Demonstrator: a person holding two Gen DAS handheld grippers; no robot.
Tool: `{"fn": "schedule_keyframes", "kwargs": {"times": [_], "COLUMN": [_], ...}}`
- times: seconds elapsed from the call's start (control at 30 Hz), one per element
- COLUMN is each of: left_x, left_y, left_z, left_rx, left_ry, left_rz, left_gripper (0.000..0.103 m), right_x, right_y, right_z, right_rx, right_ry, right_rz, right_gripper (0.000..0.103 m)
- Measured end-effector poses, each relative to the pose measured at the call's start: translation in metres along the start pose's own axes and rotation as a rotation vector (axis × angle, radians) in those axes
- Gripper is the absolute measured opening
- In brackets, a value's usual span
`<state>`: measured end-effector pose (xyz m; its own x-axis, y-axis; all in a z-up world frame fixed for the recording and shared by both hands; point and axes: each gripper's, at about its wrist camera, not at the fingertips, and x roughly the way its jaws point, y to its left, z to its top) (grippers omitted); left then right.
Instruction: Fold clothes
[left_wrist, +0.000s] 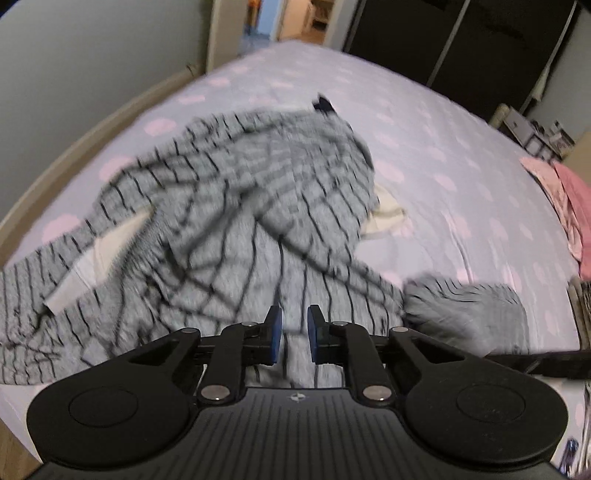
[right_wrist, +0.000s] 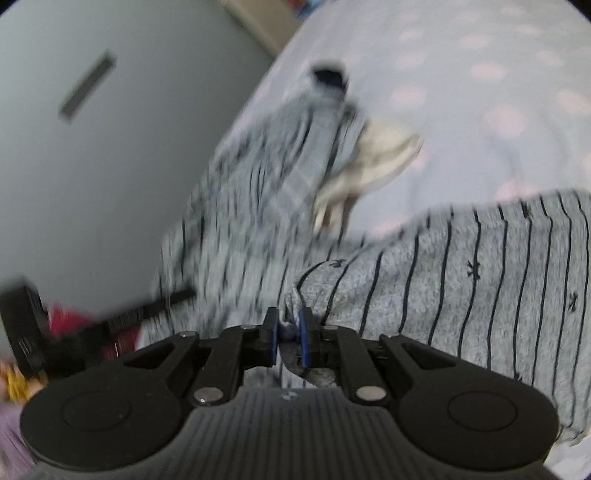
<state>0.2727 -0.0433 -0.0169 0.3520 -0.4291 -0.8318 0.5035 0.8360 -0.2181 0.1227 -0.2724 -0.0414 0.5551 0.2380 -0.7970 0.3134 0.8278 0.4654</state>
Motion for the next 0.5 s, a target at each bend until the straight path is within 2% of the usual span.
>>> {"fn": "schedule_keyframes", "kwargs": {"times": [0.1, 0.13, 0.17, 0.3, 0.47, 0.5], "left_x": [0.011, 0.015, 0.02, 0.035, 0.057, 0.062], "left_y": [-0.003, -0.006, -0.01, -0.036, -0.065, -0.07], "left_z": [-0.01, -0.013, -0.016, -0.025, -0.034, -0.035], "left_rx": [-0.01, -0.012, -0.008, 0.059, 0.104, 0.112], "left_ry": [0.081, 0.102, 0.125, 0.195, 0.254, 0.263], "left_rz": [-0.081, -0.104, -0.122, -0.166, -0.212, -0.212], "left_gripper": [0.014, 0.018, 0.021, 0.024, 0.043, 0.043], "right_x": [0.034, 0.039, 0.042, 0.049, 0.047, 0.046], "right_y": [0.029, 0.032, 0.03, 0.028, 0.02, 0.018], "right_z": [-0.012, -0.02, -0.03, -0.056, -0.066, -0.067], "right_rx": [-0.074, -0.092, -0.107, -0.17, -0.141, -0.14], "right_ry": [0.08, 0.095, 0.097, 0.074, 0.035, 0.034], "right_rz": [0.011, 0.009, 0.001, -0.03, -0.012, -0.011], "right_gripper": [0.013, 0.013, 0.013, 0.013, 0.013, 0.013]}}
